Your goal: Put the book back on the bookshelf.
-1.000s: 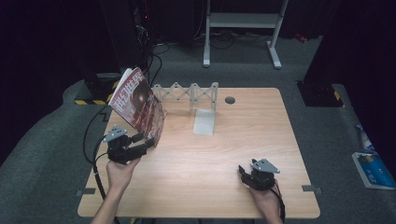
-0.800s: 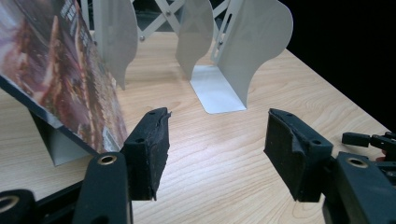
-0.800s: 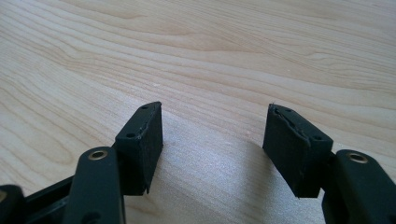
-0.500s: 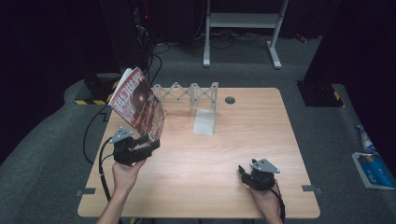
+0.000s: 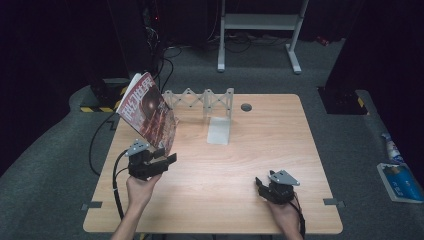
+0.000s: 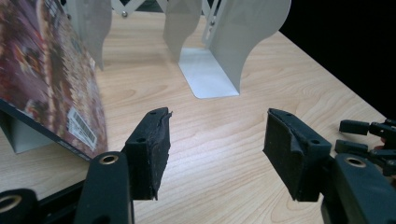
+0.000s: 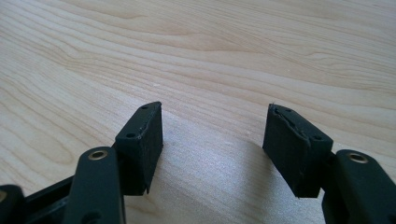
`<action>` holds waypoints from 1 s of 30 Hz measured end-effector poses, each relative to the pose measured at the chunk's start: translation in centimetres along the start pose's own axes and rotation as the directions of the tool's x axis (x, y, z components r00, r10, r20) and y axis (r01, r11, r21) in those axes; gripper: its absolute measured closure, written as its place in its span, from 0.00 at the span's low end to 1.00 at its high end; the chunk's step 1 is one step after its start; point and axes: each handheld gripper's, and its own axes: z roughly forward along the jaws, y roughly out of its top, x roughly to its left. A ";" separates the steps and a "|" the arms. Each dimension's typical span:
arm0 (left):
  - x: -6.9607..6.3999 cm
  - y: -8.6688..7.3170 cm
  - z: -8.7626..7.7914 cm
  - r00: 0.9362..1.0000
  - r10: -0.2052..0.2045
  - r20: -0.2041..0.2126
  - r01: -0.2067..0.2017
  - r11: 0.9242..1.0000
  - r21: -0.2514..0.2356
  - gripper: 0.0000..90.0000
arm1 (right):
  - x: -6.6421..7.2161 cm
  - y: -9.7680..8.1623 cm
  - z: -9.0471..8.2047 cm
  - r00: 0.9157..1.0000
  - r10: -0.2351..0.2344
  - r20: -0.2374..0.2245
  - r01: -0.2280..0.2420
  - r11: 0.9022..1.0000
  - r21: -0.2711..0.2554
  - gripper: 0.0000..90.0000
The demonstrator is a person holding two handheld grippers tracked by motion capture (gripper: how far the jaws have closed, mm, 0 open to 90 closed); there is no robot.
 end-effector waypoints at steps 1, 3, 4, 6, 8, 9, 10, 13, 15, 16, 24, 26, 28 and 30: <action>0.0 -0.1 0.2 1.000 0.001 0.001 -0.001 1.000 0.002 0.45 | 0.0 0.0 0.0 1.000 0.000 0.000 0.000 1.000 0.000 0.42; -0.2 -0.3 0.4 1.000 0.002 0.000 -0.002 1.000 0.009 0.45 | 0.0 0.0 0.0 1.000 -0.003 -0.001 0.003 1.000 0.000 0.42; -0.2 -0.3 0.5 1.000 0.003 0.000 -0.003 1.000 0.015 0.45 | 0.0 0.0 0.0 1.000 -0.002 -0.001 0.002 1.000 -0.001 0.42; -0.3 -0.5 0.7 1.000 0.003 0.001 -0.003 1.000 0.018 0.45 | 0.0 0.0 0.0 1.000 -0.003 -0.001 0.003 1.000 -0.001 0.42; -0.3 -0.7 0.9 1.000 0.000 0.001 0.000 1.000 0.020 0.45 | 0.0 0.0 0.0 1.000 -0.004 -0.001 0.004 1.000 -0.001 0.42; -0.4 -0.8 1.0 1.000 -0.006 0.004 0.006 1.000 0.019 0.45 | 0.0 0.0 0.0 1.000 -0.003 -0.001 0.003 1.000 0.000 0.42; -0.4 -0.9 1.2 1.000 -0.002 0.008 0.002 1.000 0.021 0.45 | 0.0 0.0 0.0 1.000 -0.003 -0.001 0.003 1.000 0.000 0.42; -0.5 -1.2 1.5 1.000 -0.003 0.010 0.003 1.000 0.024 0.44 | 0.0 0.0 0.0 1.000 -0.001 -0.002 0.001 1.000 0.000 0.42; -0.6 -1.4 1.8 1.000 -0.002 0.011 0.002 1.000 0.030 0.44 | 0.0 0.0 0.0 1.000 -0.004 -0.001 0.004 1.000 -0.001 0.42; -0.7 -1.5 1.9 1.000 -0.003 0.011 0.003 0.999 0.034 0.44 | 0.0 0.0 0.0 1.000 -0.004 -0.001 0.004 1.000 -0.001 0.42; -0.9 -2.0 2.8 1.000 0.004 0.006 -0.004 0.999 0.048 0.44 | 0.0 0.0 0.0 1.000 -0.002 -0.001 0.002 1.000 0.000 0.42; -0.9 -2.1 3.0 1.000 0.012 0.003 -0.012 0.998 0.055 0.44 | 0.0 0.0 0.0 1.000 -0.002 -0.001 0.002 1.000 0.000 0.42; -0.9 -2.3 3.2 1.000 0.014 0.001 -0.014 0.998 0.058 0.44 | 0.0 0.0 0.0 1.000 -0.006 -0.001 0.006 1.000 -0.001 0.42; -0.9 -2.5 3.5 1.000 0.005 0.000 -0.005 0.998 0.063 0.44 | 0.0 0.0 0.0 1.000 -0.004 -0.001 0.004 1.000 -0.001 0.42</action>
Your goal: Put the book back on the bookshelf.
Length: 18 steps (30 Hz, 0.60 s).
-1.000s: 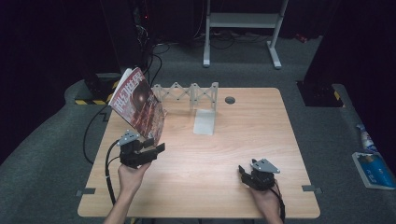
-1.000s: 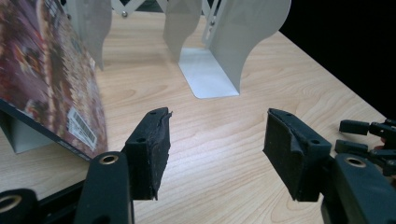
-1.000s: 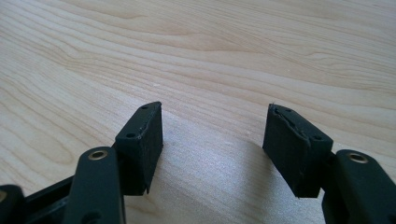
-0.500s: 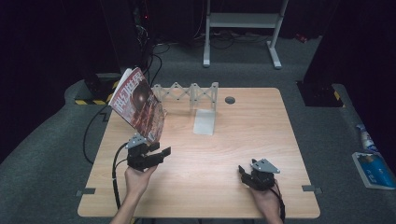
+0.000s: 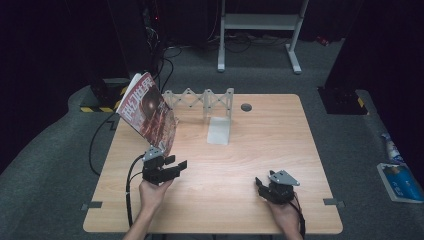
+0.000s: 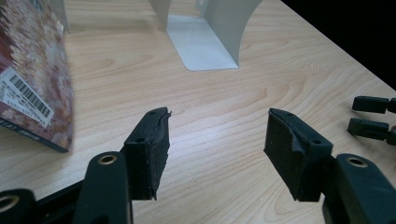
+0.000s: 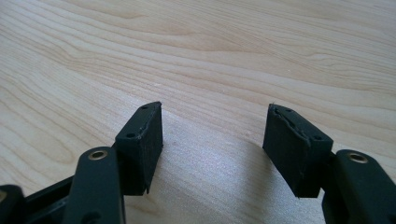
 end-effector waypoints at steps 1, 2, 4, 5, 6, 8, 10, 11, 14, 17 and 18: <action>0.0 -0.1 0.1 1.000 0.001 -0.002 -0.001 1.000 0.002 0.45 | 0.0 0.0 0.0 1.000 -0.002 0.000 0.002 1.000 0.000 0.42; 0.0 -0.2 0.2 1.000 -0.002 -0.001 0.002 1.000 0.006 0.45 | 0.0 0.0 0.0 1.000 -0.001 0.000 0.001 1.000 0.000 0.42; 0.0 -0.3 0.4 1.000 0.003 -0.004 -0.003 1.000 0.008 0.45 | 0.0 0.0 0.0 1.000 -0.003 0.000 0.003 1.000 -0.001 0.42; 0.0 -0.4 0.5 1.000 -0.004 -0.003 0.004 1.000 0.013 0.45 | 0.0 0.0 0.0 1.000 -0.002 0.000 0.002 1.000 -0.001 0.42; 0.0 -0.4 0.6 1.000 0.009 -0.010 -0.009 1.000 0.019 0.45 | 0.0 0.0 0.0 1.000 0.002 0.000 -0.002 1.000 0.001 0.42; -0.1 -0.5 0.8 1.000 0.006 -0.009 -0.006 1.000 0.021 0.45 | 0.0 0.0 0.0 1.000 -0.003 0.000 0.003 1.000 -0.001 0.42; -0.1 -0.5 0.9 1.000 0.015 -0.013 -0.015 1.000 0.023 0.45 | 0.0 0.0 0.0 1.000 0.000 0.000 0.000 1.000 0.000 0.42; -0.1 -0.5 1.0 1.000 0.014 -0.015 -0.013 1.000 0.023 0.45 | 0.0 0.0 0.0 1.000 -0.002 0.000 0.002 1.000 -0.001 0.42; -0.2 -0.6 1.3 1.000 0.009 -0.020 -0.009 1.000 0.024 0.45 | 0.0 0.0 0.0 1.000 0.001 0.000 -0.001 1.000 0.001 0.42; -0.1 -0.8 1.6 1.000 0.011 -0.027 -0.010 1.000 0.030 0.45 | 0.0 0.0 0.0 1.000 0.001 -0.001 -0.001 1.000 0.001 0.42; 0.0 -0.9 1.7 1.000 0.008 -0.030 -0.008 0.999 0.032 0.45 | 0.0 0.0 0.0 1.000 0.001 -0.001 -0.001 1.000 0.001 0.42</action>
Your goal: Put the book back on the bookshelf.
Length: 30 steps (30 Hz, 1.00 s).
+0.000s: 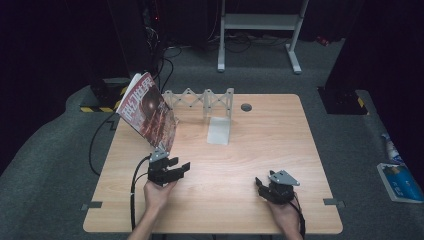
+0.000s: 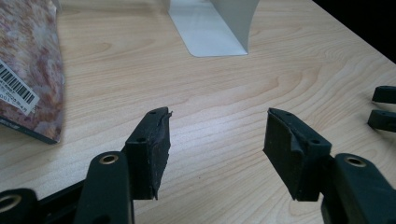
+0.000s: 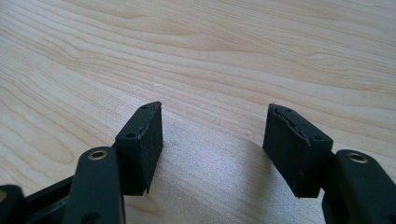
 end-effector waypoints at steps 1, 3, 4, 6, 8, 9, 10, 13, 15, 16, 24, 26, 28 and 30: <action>0.0 -0.1 0.1 1.000 -0.013 0.003 0.013 1.000 -0.002 0.45 | 0.0 0.0 0.0 1.000 -0.001 0.000 0.001 1.000 0.000 0.42; 0.1 -0.3 0.3 1.000 -0.009 -0.003 0.009 1.000 0.007 0.45 | 0.0 0.0 0.0 1.000 0.000 0.000 0.000 1.000 0.000 0.42; 0.2 -0.4 0.5 1.000 -0.009 -0.007 0.009 1.000 0.011 0.45 | 0.0 0.0 0.0 1.000 0.000 0.000 0.000 1.000 0.000 0.42; 0.3 -0.5 0.7 1.000 -0.010 -0.010 0.010 1.000 0.016 0.45 | 0.0 0.0 0.0 1.000 0.000 0.000 0.000 1.000 0.000 0.42; 0.3 -0.6 0.9 1.000 -0.008 -0.017 0.008 1.000 0.021 0.45 | 0.0 0.0 0.0 1.000 0.000 0.000 0.000 1.000 0.000 0.42; 0.3 -0.7 1.0 1.000 -0.012 -0.019 0.012 1.000 0.023 0.46 | 0.0 0.0 0.0 1.000 -0.002 0.000 0.002 1.000 0.000 0.42; 0.4 -0.7 1.0 1.000 -0.007 -0.024 0.007 1.000 0.025 0.46 | 0.0 0.0 0.0 1.000 0.000 0.000 0.000 1.000 0.000 0.42; 0.4 -0.8 1.3 0.999 -0.004 -0.036 0.005 1.000 0.030 0.46 | 0.0 0.0 0.0 1.000 0.000 0.000 0.000 1.000 0.000 0.42; 0.4 -0.9 1.4 0.999 -0.005 -0.042 0.006 0.999 0.032 0.46 | 0.0 0.0 0.0 1.000 0.000 0.000 0.000 1.000 0.000 0.42; 0.4 -0.9 1.5 0.999 -0.001 -0.043 0.002 1.000 0.031 0.46 | 0.0 0.0 0.0 1.000 0.000 0.000 0.000 1.000 0.000 0.42; 0.4 -1.1 2.2 0.997 0.017 -0.079 -0.015 0.999 0.034 0.46 | 0.0 0.0 0.0 1.000 0.000 0.000 0.000 1.000 0.001 0.42; 0.4 -1.1 2.4 0.996 0.015 -0.083 -0.012 0.999 0.039 0.46 | 0.0 0.0 0.0 1.000 0.000 0.000 0.000 1.000 0.000 0.42; 0.4 -1.2 2.6 0.996 0.011 -0.083 -0.007 0.999 0.043 0.46 | 0.0 0.0 0.0 1.000 0.000 0.000 0.000 1.000 0.000 0.42; 0.3 -1.2 2.8 0.996 0.014 -0.085 -0.010 0.999 0.047 0.46 | 0.0 0.0 0.0 1.000 0.000 0.000 0.000 1.000 0.000 0.42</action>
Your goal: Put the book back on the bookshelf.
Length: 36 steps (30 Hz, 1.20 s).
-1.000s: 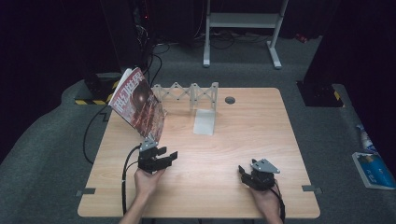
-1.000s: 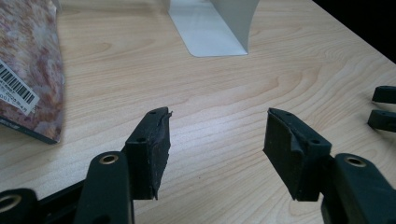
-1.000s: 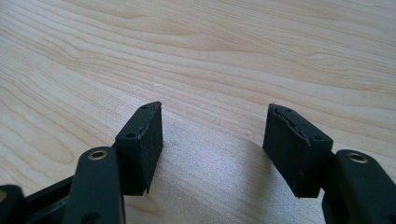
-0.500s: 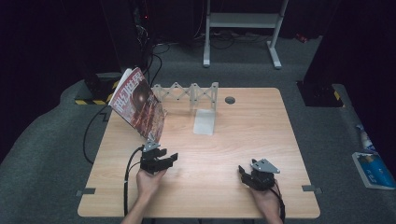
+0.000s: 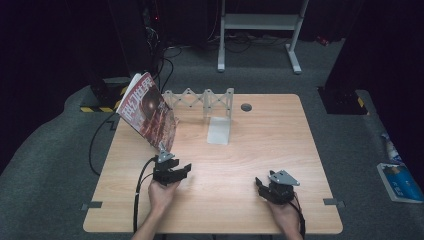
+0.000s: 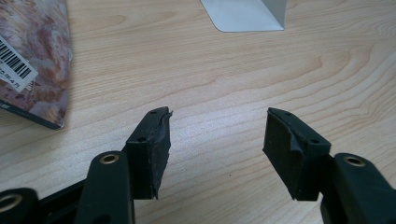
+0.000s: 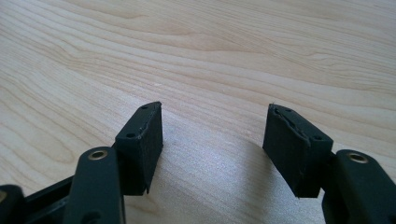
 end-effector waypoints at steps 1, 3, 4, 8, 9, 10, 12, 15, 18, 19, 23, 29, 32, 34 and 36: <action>0.0 0.0 0.1 1.000 0.000 -0.003 0.000 1.000 0.001 0.46 | 0.0 0.0 0.0 1.000 -0.001 0.000 0.001 1.000 0.000 0.42; 0.0 0.0 0.3 1.000 0.010 -0.009 -0.010 1.000 0.003 0.46 | 0.0 0.0 0.0 1.000 0.000 0.000 0.000 1.000 0.000 0.42; -0.1 0.0 0.4 1.000 0.004 -0.010 -0.004 1.000 0.001 0.46 | 0.0 0.0 0.0 1.000 0.000 0.000 0.000 1.000 0.000 0.42; -0.1 -0.1 0.8 1.000 0.012 -0.027 -0.012 1.000 0.011 0.46 | 0.0 0.0 0.0 1.000 0.001 -0.001 -0.001 1.000 0.000 0.42; -0.1 -0.1 0.9 0.999 0.013 -0.032 -0.013 1.000 0.011 0.46 | 0.0 0.0 0.0 1.000 -0.001 -0.001 0.001 1.000 0.000 0.42; -0.1 -0.1 1.0 0.999 0.015 -0.036 -0.015 1.000 0.012 0.46 | 0.0 0.0 0.0 1.000 -0.001 -0.001 0.001 1.000 0.000 0.42; 0.0 -0.1 1.1 0.999 0.015 -0.041 -0.014 1.000 0.010 0.46 | 0.0 0.0 0.0 1.000 0.004 -0.003 -0.004 1.000 0.001 0.42; -0.2 -0.2 1.3 0.999 0.016 -0.049 -0.015 1.000 0.009 0.46 | 0.0 0.0 0.0 1.000 0.003 -0.002 -0.003 1.000 0.001 0.42; -0.2 -0.2 1.5 0.998 0.026 -0.063 -0.026 1.000 0.006 0.46 | 0.0 0.0 0.0 1.000 0.001 -0.002 -0.001 1.000 0.000 0.42; -0.2 -0.2 1.6 0.997 0.031 -0.070 -0.031 1.000 0.005 0.46 | 0.0 0.0 0.0 1.000 0.003 -0.002 -0.003 1.000 0.000 0.42; -0.3 -0.3 1.9 0.994 0.047 -0.094 -0.046 0.999 0.005 0.45 | 0.0 0.0 0.0 1.000 0.001 -0.002 -0.001 1.000 0.000 0.42; -0.5 -0.5 2.3 0.990 0.072 -0.122 -0.070 0.997 0.013 0.44 | 0.0 0.0 0.0 1.000 0.001 -0.002 -0.001 1.000 0.000 0.42; -0.6 -0.9 2.5 0.987 0.085 -0.138 -0.085 0.996 0.002 0.43 | 0.0 0.0 0.0 1.000 0.002 -0.002 -0.002 1.000 0.000 0.42; -0.7 -1.1 2.6 0.983 0.105 -0.151 -0.107 0.994 -0.007 0.42 | 0.0 0.0 0.0 1.000 0.001 -0.001 -0.001 1.000 0.000 0.42; -0.9 -1.3 2.7 0.980 0.122 -0.160 -0.126 0.992 -0.014 0.40 | 0.0 0.0 0.0 1.000 0.003 -0.002 -0.003 1.000 0.001 0.42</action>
